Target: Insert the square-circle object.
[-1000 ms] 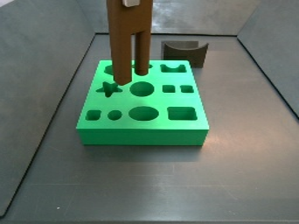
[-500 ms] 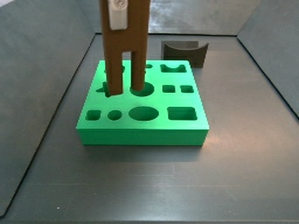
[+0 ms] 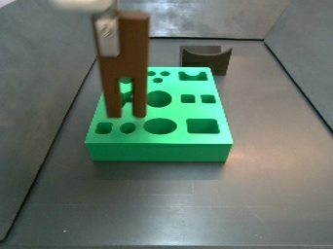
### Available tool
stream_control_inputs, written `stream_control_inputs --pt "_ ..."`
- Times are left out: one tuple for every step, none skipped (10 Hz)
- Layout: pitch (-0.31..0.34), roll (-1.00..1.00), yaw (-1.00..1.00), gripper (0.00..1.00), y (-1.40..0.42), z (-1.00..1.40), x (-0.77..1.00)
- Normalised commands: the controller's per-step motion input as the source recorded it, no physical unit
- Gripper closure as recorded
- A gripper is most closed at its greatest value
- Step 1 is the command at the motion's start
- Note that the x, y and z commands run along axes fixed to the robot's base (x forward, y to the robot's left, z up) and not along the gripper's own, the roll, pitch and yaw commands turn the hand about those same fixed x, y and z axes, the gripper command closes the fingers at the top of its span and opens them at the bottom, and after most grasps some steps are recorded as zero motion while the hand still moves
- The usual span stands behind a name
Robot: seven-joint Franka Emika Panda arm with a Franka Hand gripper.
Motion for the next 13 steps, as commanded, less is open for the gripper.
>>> stream_control_inputs --pt "-0.034 0.00 -0.56 1.00 -0.22 -0.29 -0.47" --pt "-0.039 0.00 -0.47 1.00 -0.09 -0.20 -0.67" --pt "-0.090 0.00 -0.37 1.00 -0.07 -0.25 -0.76" --pt "-0.087 0.01 -0.11 1.00 0.00 -0.07 -0.31" --pt "-0.040 0.00 0.00 1.00 0.00 -0.20 -0.03" --pt "-0.003 -0.13 0.00 1.00 0.00 -0.33 0.25" --pt "0.001 -0.10 0.00 1.00 0.00 -0.31 0.48" --pt "0.000 -0.17 0.01 1.00 0.07 -0.43 0.55" --pt "-0.019 -0.20 0.00 1.00 0.02 -0.38 0.26" --pt "-0.074 -0.22 0.01 1.00 0.00 -0.38 0.02" --pt "-0.100 -0.13 0.00 1.00 0.00 -0.48 0.09" --pt "-0.237 0.00 0.00 1.00 -0.03 -0.65 0.00" --pt "-0.236 0.09 0.00 1.00 -0.05 -0.78 -0.06"
